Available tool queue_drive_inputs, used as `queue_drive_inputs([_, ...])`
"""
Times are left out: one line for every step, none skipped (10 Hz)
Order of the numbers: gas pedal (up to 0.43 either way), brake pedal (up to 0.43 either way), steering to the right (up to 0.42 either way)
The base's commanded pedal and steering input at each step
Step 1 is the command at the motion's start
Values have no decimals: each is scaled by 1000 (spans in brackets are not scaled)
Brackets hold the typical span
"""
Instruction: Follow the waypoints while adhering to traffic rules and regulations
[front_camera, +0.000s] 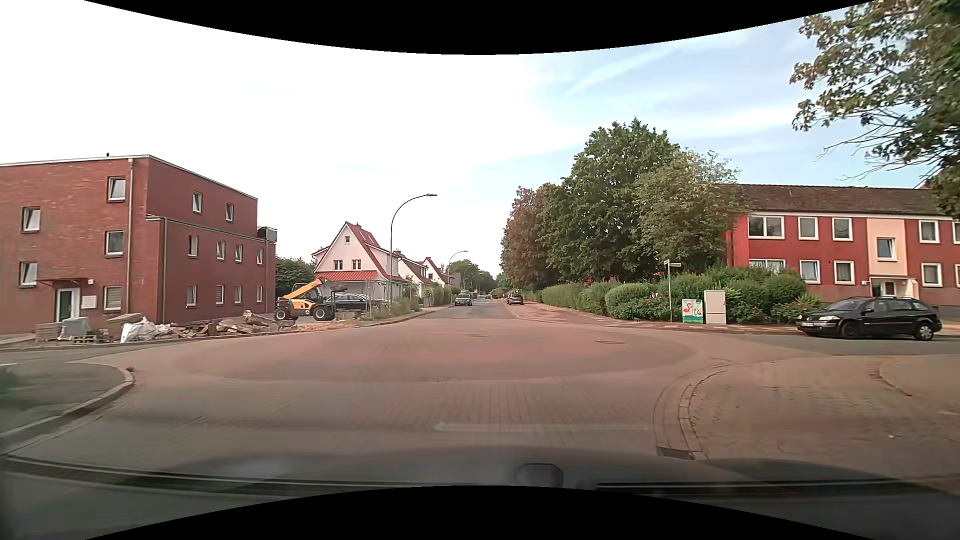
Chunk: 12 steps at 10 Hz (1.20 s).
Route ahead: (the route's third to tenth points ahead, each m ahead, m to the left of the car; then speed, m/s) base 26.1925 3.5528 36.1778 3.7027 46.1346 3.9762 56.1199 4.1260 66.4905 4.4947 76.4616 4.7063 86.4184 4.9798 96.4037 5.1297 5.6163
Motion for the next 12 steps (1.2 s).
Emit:
queue_drive_inputs([79, 0, 1])
queue_drive_inputs([79, 0, 1])
queue_drive_inputs([79, 0, 1])
queue_drive_inputs([79, 0, 1])
queue_drive_inputs([79, 0, 1])
queue_drive_inputs([79, 0, 1])
queue_drive_inputs([79, 0, 1])
queue_drive_inputs([79, 0, 1])
queue_drive_inputs([79, 0, -2])
queue_drive_inputs([79, 0, -5])
queue_drive_inputs([79, 0, -6])
queue_drive_inputs([79, 0, -6])
